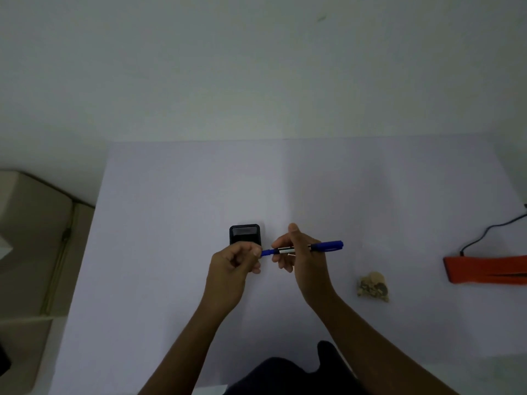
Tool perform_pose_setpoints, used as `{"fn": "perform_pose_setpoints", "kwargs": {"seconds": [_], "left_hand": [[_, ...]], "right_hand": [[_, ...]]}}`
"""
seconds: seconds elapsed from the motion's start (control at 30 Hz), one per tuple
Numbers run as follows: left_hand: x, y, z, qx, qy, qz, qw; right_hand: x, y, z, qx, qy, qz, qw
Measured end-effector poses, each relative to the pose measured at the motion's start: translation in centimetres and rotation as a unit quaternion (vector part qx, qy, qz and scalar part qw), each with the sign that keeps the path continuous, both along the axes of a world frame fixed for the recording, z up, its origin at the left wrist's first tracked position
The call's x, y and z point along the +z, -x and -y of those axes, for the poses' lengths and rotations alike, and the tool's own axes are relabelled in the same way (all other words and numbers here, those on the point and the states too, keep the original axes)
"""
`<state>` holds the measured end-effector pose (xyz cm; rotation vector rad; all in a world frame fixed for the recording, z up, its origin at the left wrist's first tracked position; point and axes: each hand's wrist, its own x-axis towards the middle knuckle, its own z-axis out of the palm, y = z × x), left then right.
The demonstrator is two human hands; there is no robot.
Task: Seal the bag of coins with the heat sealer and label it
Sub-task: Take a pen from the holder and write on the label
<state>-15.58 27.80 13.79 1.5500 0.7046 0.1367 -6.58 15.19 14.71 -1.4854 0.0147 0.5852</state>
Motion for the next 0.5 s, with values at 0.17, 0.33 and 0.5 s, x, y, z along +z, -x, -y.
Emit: {"fn": "perform_pose_setpoints", "kwargs": {"seconds": [0.17, 0.33, 0.5], "left_hand": [[1.1, -0.8, 0.6, -0.037, 0.029, 0.006, 0.999], [2.0, -1.5, 1.0, -0.055, 0.004, 0.021, 0.998], [2.9, -2.2, 0.9, -0.047, 0.007, 0.023, 0.999]], "right_hand": [[0.9, -0.2, -0.8, -0.020, -0.002, 0.014, 1.000], [1.2, -0.4, -1.6, -0.067, 0.015, 0.042, 0.997], [1.8, -0.9, -3.1, -0.096, -0.006, 0.068, 0.993]]}}
